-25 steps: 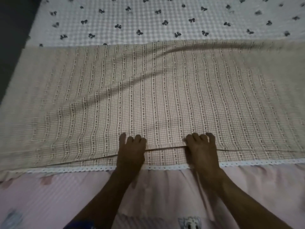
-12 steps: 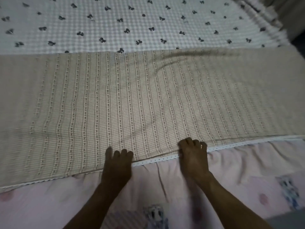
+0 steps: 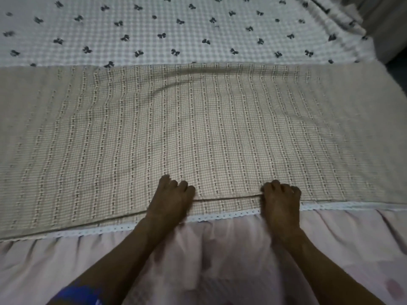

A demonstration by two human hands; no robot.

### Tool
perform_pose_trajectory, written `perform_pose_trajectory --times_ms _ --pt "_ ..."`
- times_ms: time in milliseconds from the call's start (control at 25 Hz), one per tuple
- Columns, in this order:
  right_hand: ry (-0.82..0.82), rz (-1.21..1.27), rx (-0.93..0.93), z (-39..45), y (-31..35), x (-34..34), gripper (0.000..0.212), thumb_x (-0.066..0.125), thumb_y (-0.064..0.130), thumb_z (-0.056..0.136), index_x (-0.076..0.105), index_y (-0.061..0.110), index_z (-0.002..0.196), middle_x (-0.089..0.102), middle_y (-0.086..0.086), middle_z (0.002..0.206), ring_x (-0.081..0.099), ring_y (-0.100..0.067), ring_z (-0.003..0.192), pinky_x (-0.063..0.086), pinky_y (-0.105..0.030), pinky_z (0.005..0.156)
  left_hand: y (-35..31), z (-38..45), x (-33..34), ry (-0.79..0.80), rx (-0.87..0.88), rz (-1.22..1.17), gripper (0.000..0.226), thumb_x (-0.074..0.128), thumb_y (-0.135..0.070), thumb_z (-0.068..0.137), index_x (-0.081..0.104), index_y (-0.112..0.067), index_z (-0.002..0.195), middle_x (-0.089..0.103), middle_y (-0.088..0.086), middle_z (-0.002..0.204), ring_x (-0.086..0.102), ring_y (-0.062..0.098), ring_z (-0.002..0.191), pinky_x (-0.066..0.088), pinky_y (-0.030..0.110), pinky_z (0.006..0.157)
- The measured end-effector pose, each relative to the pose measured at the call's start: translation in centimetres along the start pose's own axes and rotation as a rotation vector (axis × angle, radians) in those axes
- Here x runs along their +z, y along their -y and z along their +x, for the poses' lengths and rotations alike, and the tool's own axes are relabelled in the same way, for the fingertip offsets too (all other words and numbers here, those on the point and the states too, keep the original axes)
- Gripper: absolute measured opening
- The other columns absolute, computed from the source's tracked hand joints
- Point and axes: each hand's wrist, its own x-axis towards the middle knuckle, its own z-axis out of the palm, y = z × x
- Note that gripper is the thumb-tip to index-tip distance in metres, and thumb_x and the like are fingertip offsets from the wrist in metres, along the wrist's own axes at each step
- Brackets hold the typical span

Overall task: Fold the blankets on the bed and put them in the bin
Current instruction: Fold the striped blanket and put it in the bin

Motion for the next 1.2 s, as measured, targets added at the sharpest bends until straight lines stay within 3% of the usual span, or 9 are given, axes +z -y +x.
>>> perform_pose_trajectory --times_ms 200,320,520,680,720,840,960,1080,1200 --pt "-0.067 0.127 -0.273 -4.6 -3.7 0.8 0.011 0.051 0.008 0.069 0.059 0.010 0.076 0.053 -0.009 0.072 0.052 -0.031 0.071 0.039 -0.047 0.076 -3.9 -3.6 1.3 -0.045 0.082 -0.063 0.015 0.050 -0.013 0.076 0.064 -0.018 0.076 0.056 0.001 0.072 0.053 0.026 0.065 0.036 0.047 0.089" --pt "0.010 0.214 -0.260 -2.7 -3.9 -0.8 0.010 0.051 0.013 0.063 0.058 0.014 0.071 0.054 -0.007 0.071 0.053 -0.029 0.068 0.040 -0.047 0.073 -4.9 -4.2 0.3 0.031 -0.053 -0.132 0.011 0.056 -0.018 0.070 0.063 -0.019 0.080 0.058 0.001 0.077 0.050 0.026 0.069 0.037 0.046 0.085" --pt "0.157 0.112 -0.256 -1.6 -4.5 0.9 0.073 0.073 0.016 0.057 0.062 0.013 0.129 0.059 -0.014 0.133 0.062 -0.039 0.111 0.035 -0.059 0.095 -6.4 -3.4 0.0 0.285 -0.212 -0.078 0.082 0.068 -0.037 0.053 0.058 -0.011 0.130 0.056 0.023 0.128 0.056 0.046 0.102 0.033 0.062 0.091" --pt "0.321 -0.026 -0.188 -1.3 -11.2 0.6 0.060 0.087 0.012 0.042 0.072 0.011 0.101 0.071 -0.014 0.108 0.069 -0.035 0.076 0.037 -0.067 0.097 -8.7 -0.7 -2.0 0.343 -0.220 -0.011 0.052 0.051 -0.040 0.069 0.070 -0.002 0.100 0.066 0.021 0.089 0.062 0.044 0.073 0.033 0.067 0.092" --pt "0.393 -0.030 -0.213 -0.2 -12.6 -0.7 0.055 0.086 0.017 0.049 0.070 0.015 0.102 0.071 -0.010 0.111 0.069 -0.031 0.079 0.036 -0.066 0.100 -9.6 0.7 -2.5 0.294 -0.211 -0.013 0.046 0.043 -0.037 0.074 0.069 -0.005 0.094 0.064 0.016 0.083 0.062 0.039 0.069 0.036 0.065 0.091" --pt "0.419 0.012 -0.145 1.1 -16.9 -0.4 0.074 0.069 0.026 0.080 0.038 0.027 0.147 0.030 -0.006 0.159 0.045 -0.032 0.135 0.015 -0.063 0.110 -14.4 6.4 -3.4 0.170 -0.084 -0.089 0.050 0.041 -0.039 0.078 0.064 -0.012 0.113 0.063 0.014 0.105 0.061 0.034 0.081 0.039 0.061 0.088" --pt "0.460 -0.018 -0.012 -1.2 -20.3 0.8 0.084 0.087 0.021 0.061 0.055 0.022 0.138 0.049 -0.012 0.146 0.058 -0.041 0.119 0.036 -0.074 0.094 -20.0 8.9 -2.4 0.234 0.008 -0.072 0.037 0.056 -0.037 0.071 0.065 -0.016 0.100 0.062 0.015 0.097 0.058 0.037 0.075 0.040 0.064 0.085" --pt "0.539 -0.002 0.021 -2.7 -23.4 0.9 0.070 0.058 0.029 0.090 0.029 0.032 0.153 0.024 -0.002 0.161 0.037 -0.031 0.141 0.008 -0.070 0.107 -23.0 9.8 -3.9 0.257 0.008 -0.070 0.020 0.068 -0.026 0.056 0.065 -0.012 0.070 0.058 0.010 0.069 0.053 0.031 0.054 0.044 0.066 0.074" --pt "0.531 -0.023 0.019 -2.1 -24.7 0.8 0.044 0.065 0.026 0.073 0.069 0.026 0.117 0.069 -0.009 0.116 0.064 -0.036 0.099 0.032 -0.069 0.094 -24.2 12.6 -6.6 0.294 0.013 -0.043 0.029 0.084 -0.032 0.050 0.067 -0.011 0.062 0.060 0.005 0.061 0.059 0.032 0.055 0.043 0.076 0.072"
